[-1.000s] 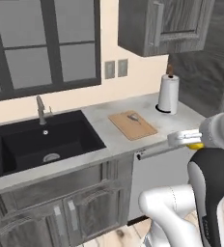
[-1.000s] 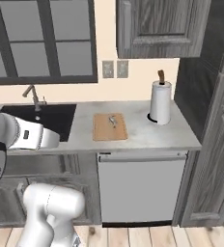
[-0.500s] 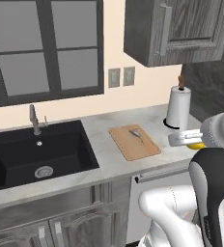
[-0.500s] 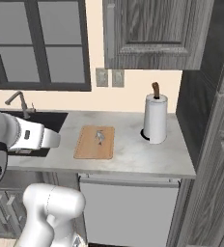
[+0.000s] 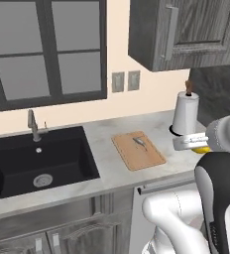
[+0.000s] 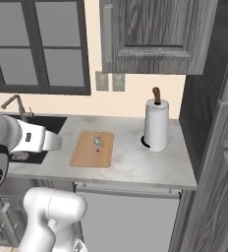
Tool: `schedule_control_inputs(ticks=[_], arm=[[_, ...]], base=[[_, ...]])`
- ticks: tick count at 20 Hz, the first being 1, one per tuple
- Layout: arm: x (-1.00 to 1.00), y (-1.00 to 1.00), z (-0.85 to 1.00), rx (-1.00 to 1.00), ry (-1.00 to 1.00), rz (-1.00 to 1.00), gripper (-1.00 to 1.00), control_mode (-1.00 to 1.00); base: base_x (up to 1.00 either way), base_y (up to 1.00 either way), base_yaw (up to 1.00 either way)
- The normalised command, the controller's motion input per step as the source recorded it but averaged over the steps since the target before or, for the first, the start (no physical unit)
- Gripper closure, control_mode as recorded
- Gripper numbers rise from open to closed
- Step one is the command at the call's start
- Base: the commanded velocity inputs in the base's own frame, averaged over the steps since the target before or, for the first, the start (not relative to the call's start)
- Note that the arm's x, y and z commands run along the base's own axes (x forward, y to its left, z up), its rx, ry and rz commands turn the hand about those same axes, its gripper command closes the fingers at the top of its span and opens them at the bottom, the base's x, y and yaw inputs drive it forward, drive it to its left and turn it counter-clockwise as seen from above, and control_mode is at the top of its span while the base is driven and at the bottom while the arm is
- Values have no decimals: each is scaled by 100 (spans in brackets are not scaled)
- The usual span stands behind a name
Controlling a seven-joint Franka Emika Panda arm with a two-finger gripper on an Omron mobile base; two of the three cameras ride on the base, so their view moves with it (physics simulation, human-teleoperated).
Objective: Retrieve a lemon from the fridge and place it on the cutting board with the fish.
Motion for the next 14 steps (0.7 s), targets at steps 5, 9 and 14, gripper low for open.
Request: schedule_control_inputs(ticks=[5, 9, 14], arm=[[0, 0, 0, 0, 0, 0, 100, 100], [0, 0, 0, 0, 0, 0, 100, 100], [0, 0, 0, 0, 0, 0, 100, -100]], base=[[0, 0, 3], [0, 0, 0], [0, 0, 0]])
